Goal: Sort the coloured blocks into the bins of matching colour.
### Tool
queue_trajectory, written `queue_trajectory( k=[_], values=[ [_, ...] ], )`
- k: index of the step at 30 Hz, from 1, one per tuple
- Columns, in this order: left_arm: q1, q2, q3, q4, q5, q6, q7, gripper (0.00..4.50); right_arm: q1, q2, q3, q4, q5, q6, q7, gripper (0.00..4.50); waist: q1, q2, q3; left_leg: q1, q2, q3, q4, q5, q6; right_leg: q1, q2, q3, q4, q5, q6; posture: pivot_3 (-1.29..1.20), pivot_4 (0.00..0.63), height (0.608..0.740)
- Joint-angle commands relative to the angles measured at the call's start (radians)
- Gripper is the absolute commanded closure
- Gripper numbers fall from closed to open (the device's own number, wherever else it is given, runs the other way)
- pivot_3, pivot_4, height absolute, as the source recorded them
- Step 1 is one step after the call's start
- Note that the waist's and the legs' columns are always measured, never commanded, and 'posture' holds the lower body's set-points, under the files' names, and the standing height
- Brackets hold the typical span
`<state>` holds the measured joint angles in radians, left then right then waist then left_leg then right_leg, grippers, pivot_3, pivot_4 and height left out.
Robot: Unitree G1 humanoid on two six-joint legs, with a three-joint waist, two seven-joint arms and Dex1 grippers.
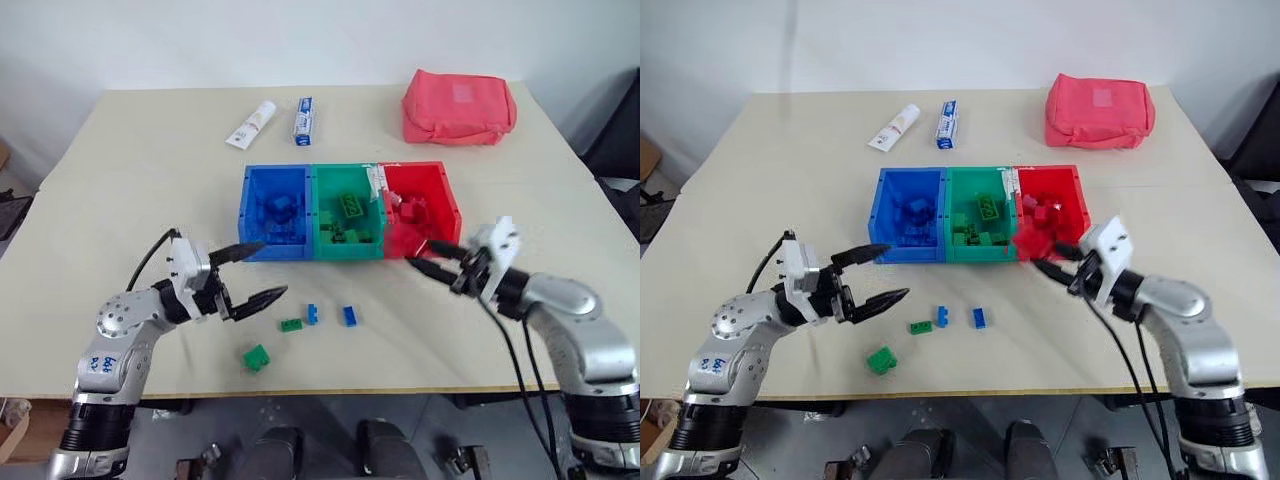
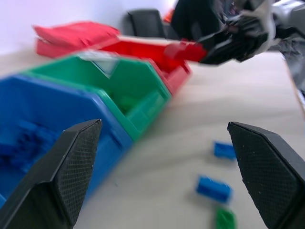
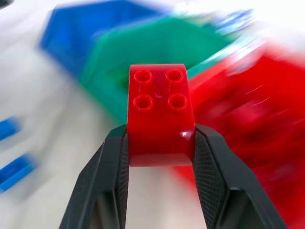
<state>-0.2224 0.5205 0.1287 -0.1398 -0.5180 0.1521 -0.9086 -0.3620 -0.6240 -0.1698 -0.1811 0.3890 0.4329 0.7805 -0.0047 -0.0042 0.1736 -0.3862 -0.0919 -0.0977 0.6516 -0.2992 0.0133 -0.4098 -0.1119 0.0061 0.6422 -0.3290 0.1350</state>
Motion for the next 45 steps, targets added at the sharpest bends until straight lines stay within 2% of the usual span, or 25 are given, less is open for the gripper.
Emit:
queue_trajectory(
  k=[1,4,9,13,20,23,29,31,35,41,45],
  values=[
    [-0.001,-0.008,0.018,-0.004,0.0,-0.009,0.023,0.0,-0.092,-0.006,-0.019,0.094,-0.058,-0.055,-0.074,3.05,0.0,0.0,0.0,0.0,0.0,0.0,0.0,0.0,0.0,0.0,0.0,0.0,0.0,0.0,0.0,0.0,0.15,0.74],
    [0.001,-0.012,0.019,-0.005,0.005,-0.011,0.031,0.0,-0.17,0.002,0.016,0.188,-0.091,-0.068,-0.085,3.05,0.002,0.0,0.0,0.0,0.0,0.0,0.0,0.0,0.0,-0.001,0.0,0.0,0.001,0.0,0.0,0.0,0.15,0.74],
    [-0.004,-0.007,0.033,0.001,0.009,-0.003,0.05,0.0,-0.208,-0.004,0.044,0.259,-0.098,-0.131,-0.023,1.33,0.004,0.0,0.0,-0.001,0.0,0.0,0.0,0.0,0.0,-0.001,0.0,0.0,0.001,0.0,0.0,0.0,0.15,0.74],
    [-0.007,0.041,0.041,0.042,0.039,-0.032,0.016,0.0,-0.171,-0.039,0.0,0.28,-0.049,-0.201,0.082,0.03,0.003,0.0,0.0,-0.001,-0.001,0.0,0.001,0.0,0.0,-0.001,0.0,0.0,0.0,0.0,0.0,0.0,0.15,0.74],
    [0.008,0.172,0.021,0.168,0.095,-0.123,-0.164,0.0,0.101,-0.185,-0.092,0.23,0.049,-0.406,0.446,0.03,0.006,0.0,0.0,-0.001,-0.001,-0.001,0.0,0.0,0.001,0.0,-0.001,-0.001,-0.001,0.0,0.0,0.0,0.15,0.74],
    [-0.007,0.196,-0.001,0.23,0.119,-0.165,-0.22,0.0,0.165,-0.218,-0.112,0.207,0.086,-0.384,0.483,0.03,0.002,0.0,0.0,-0.001,0.0,-0.001,0.0,0.0,0.0,0.001,-0.001,-0.001,-0.002,0.0,0.0,0.0,0.15,0.74],
    [-0.063,0.168,-0.039,0.24,0.125,-0.179,-0.249,0.0,0.255,-0.212,-0.118,0.055,0.145,-0.316,0.473,0.03,0.005,0.0,0.0,0.0,0.001,0.0,0.001,0.0,0.0,0.001,-0.001,0.0,-0.001,0.0,0.0,0.0,0.15,0.74],
    [-0.063,0.162,-0.04,0.229,0.109,-0.175,-0.266,0.0,0.263,-0.204,-0.074,-0.023,0.151,-0.266,0.447,0.03,0.004,0.0,0.0,0.0,0.001,0.0,0.0,0.0,0.0,0.001,-0.001,0.0,-0.001,0.0,0.0,0.0,0.15,0.74],
    [-0.046,0.153,-0.045,0.158,0.071,-0.144,-0.291,0.0,0.217,-0.213,0.104,-0.095,0.053,-0.18,0.418,0.03,0.003,0.0,0.0,0.0,0.001,0.0,0.001,0.0,0.0,0.001,0.0,0.0,-0.001,0.0,0.0,0.0,0.15,0.74],
    [0.029,0.159,-0.048,0.091,0.061,-0.124,-0.303,0.0,0.023,-0.092,0.372,0.012,-0.12,-0.162,0.379,0.03,-0.001,0.0,0.0,-0.001,0.0,-0.001,0.001,0.0,0.0,0.0,-0.001,0.001,-0.001,0.0,0.0,0.0,0.15,0.74],
    [0.071,0.162,-0.029,0.062,0.062,-0.12,-0.277,0.0,-0.069,-0.017,0.464,0.119,-0.201,-0.181,0.367,0.03,0.003,0.0,0.0,-0.001,0.0,-0.001,0.0,0.0,0.0,-0.001,-0.001,0.0,-0.001,0.0,0.0,0.0,0.15,0.74]
  ],
)
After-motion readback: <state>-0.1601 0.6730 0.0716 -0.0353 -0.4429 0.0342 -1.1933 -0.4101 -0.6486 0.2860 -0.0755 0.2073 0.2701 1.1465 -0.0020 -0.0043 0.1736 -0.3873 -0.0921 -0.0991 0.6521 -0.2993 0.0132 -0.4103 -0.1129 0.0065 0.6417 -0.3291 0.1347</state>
